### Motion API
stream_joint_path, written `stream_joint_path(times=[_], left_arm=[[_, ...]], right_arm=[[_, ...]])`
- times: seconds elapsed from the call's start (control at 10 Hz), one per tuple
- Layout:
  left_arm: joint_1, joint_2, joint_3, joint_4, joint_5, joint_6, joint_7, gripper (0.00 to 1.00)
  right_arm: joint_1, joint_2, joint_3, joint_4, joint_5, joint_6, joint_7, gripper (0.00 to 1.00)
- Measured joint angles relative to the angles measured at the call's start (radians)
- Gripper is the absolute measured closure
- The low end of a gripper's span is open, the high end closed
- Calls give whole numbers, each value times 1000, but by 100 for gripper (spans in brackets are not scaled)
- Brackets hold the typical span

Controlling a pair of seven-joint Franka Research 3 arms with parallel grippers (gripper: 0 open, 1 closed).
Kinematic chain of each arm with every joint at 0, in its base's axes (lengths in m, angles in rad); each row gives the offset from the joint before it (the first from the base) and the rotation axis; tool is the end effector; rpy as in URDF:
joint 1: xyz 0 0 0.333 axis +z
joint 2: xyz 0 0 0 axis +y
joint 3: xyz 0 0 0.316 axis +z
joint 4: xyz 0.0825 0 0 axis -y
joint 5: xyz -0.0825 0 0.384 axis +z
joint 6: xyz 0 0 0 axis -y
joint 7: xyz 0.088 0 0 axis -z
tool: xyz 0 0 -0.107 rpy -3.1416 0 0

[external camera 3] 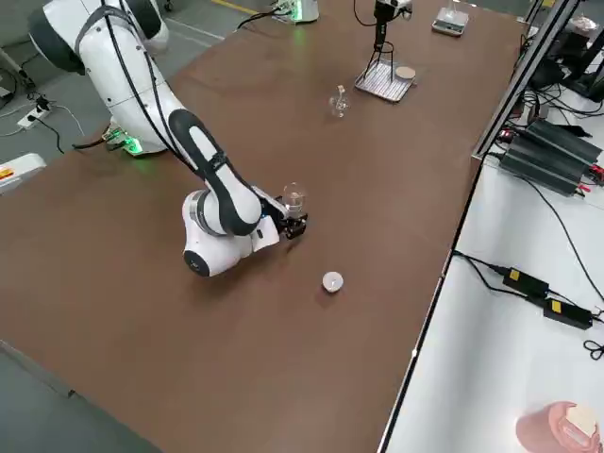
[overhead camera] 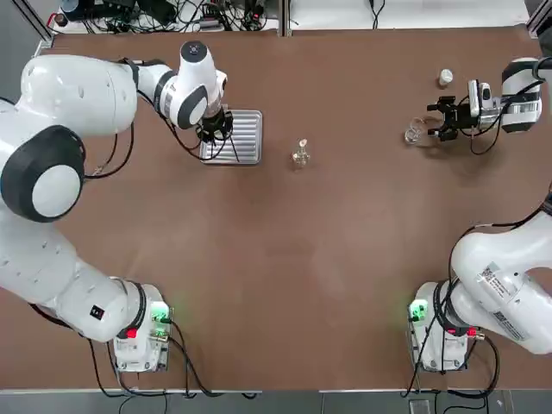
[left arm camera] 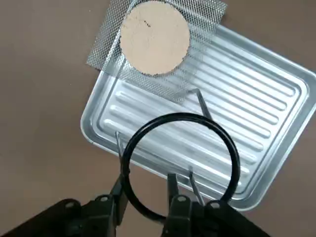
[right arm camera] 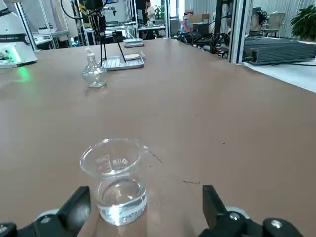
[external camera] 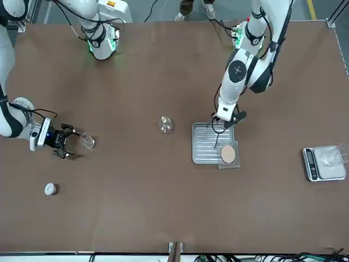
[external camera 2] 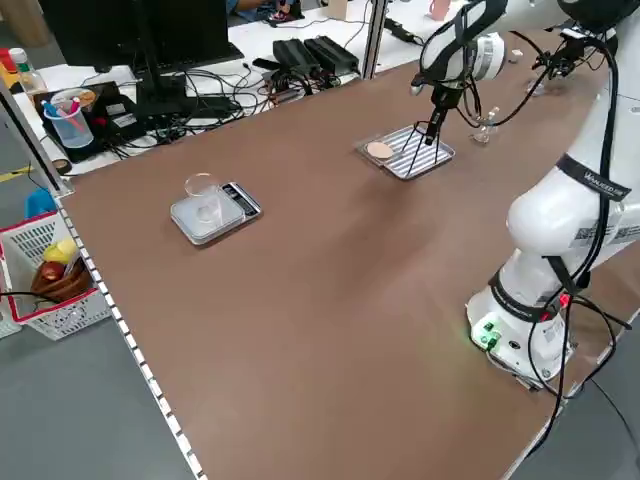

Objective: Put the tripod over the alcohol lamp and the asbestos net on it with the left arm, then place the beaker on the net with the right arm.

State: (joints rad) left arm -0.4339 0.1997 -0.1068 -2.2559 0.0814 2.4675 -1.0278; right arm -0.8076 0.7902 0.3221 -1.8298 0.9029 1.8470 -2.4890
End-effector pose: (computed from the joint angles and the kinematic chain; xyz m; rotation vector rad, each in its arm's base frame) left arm 0.4628 -0.2781 0.2761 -3.0588 -0.6617 -0.0484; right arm 0.5365 -0.2137 0.1167 -1.6435 -1.3279 -1.0925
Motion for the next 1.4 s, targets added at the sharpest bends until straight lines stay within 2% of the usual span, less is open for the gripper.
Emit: stream_joint_path(times=[0.4,0.7,0.9,1.4], left_arm=[[3,0,1,0,1,0,0,80],[4,0,1,2,2,-14,0,90],[5,-5,1,23,3,-65,2,92],[0,-5,-3,231,4,-312,45,92]], right_arm=[[0,3,16,0,1,0,-4,0],[0,7,16,0,1,1,-18,0],[0,8,16,-5,1,1,-22,0],[-3,12,13,-32,0,1,-53,0]])
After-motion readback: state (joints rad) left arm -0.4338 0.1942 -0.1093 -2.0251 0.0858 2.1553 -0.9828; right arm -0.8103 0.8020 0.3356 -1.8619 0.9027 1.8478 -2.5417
